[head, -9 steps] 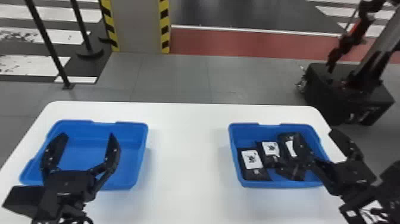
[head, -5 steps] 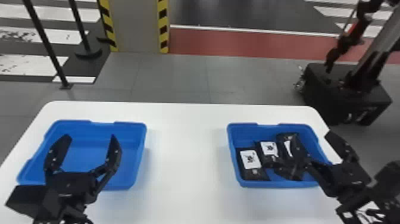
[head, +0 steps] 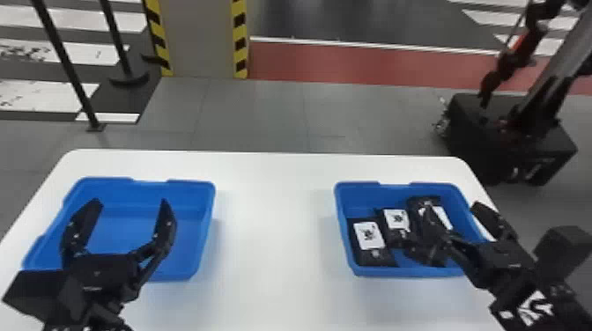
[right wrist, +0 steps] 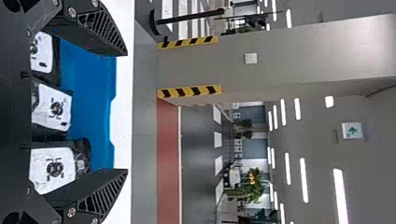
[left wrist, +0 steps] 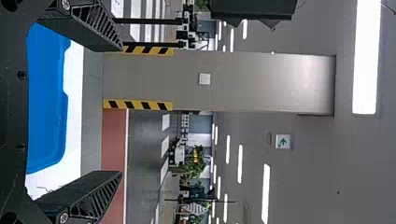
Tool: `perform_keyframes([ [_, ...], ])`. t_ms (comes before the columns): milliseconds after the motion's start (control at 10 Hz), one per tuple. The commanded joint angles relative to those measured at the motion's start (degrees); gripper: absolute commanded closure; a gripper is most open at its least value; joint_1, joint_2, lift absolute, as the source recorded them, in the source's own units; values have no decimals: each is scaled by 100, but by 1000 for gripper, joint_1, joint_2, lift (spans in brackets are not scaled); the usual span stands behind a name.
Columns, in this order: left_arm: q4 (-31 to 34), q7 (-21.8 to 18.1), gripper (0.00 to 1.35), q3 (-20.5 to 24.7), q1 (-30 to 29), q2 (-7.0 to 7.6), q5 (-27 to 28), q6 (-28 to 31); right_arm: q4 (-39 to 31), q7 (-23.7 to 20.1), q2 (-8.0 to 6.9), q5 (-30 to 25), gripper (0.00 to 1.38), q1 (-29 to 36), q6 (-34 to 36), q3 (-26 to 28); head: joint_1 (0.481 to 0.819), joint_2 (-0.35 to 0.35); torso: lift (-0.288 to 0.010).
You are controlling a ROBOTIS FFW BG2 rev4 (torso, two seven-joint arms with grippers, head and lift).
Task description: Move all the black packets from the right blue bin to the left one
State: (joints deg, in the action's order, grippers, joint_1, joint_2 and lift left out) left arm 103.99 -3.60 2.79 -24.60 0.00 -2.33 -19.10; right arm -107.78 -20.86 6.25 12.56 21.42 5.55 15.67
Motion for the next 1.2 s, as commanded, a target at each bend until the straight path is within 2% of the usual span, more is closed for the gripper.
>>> perform_keyframes([
  [0,0,0,78,-7,-15,-15,-14,-31,379,100,95,-87,136,-342,373,15,695,-95,-110],
  [300,0,0,78,2,-71,-15,-49,-45,1321,197,297,-148,136,-932,598,6,695,-125,-110],
  [700,0,0,78,2,-99,-15,-40,-73,2010,241,333,-368,136,-1509,851,15,695,-143,-110],
  [1100,0,0,78,11,-113,-15,-5,-115,2179,329,333,-544,131,-1762,1568,6,695,-153,-110],
])
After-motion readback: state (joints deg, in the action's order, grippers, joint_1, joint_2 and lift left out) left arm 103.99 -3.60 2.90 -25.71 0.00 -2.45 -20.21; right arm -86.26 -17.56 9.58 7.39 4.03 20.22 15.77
